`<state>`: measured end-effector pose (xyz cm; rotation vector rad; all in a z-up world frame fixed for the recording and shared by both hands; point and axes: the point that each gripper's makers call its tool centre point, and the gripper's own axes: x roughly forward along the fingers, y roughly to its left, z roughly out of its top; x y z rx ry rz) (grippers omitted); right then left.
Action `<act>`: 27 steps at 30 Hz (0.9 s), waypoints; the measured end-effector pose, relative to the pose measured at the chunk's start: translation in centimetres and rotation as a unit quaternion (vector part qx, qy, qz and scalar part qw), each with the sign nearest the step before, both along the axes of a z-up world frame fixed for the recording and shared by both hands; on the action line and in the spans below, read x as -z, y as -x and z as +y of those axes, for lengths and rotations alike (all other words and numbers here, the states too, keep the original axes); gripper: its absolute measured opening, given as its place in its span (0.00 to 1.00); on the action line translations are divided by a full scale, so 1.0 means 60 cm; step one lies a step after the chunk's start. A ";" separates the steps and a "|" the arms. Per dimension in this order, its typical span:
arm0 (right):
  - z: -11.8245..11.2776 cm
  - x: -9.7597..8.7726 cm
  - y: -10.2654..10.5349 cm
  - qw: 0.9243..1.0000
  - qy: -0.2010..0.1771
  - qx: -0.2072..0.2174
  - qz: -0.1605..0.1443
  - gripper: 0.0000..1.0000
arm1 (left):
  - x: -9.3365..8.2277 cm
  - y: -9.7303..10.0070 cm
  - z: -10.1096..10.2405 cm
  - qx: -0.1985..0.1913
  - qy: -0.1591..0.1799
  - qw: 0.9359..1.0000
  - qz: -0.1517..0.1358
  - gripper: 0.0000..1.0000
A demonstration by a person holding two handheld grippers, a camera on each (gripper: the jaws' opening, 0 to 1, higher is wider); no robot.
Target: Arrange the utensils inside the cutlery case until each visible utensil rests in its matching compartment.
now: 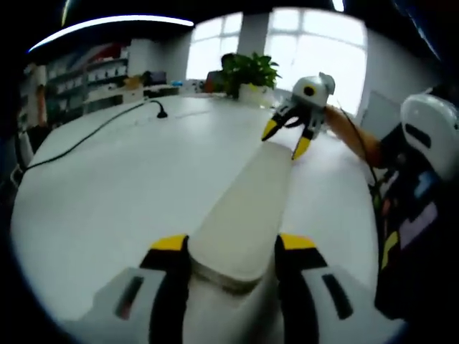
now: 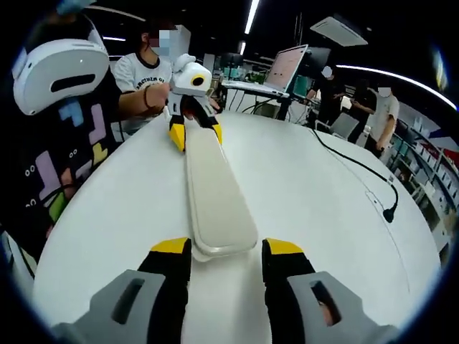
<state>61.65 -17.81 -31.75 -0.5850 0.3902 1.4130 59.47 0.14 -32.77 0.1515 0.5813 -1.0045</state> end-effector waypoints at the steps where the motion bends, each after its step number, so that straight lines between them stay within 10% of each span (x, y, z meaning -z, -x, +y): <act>1: -0.001 0.000 0.000 1.000 0.002 0.000 0.003 0.40 | 0.000 0.001 0.000 0.002 0.000 1.000 -0.001 0.50; 27: -0.043 -0.009 0.026 0.997 0.004 0.061 0.055 0.36 | -0.005 -0.044 -0.049 0.083 0.014 0.996 -0.031 0.50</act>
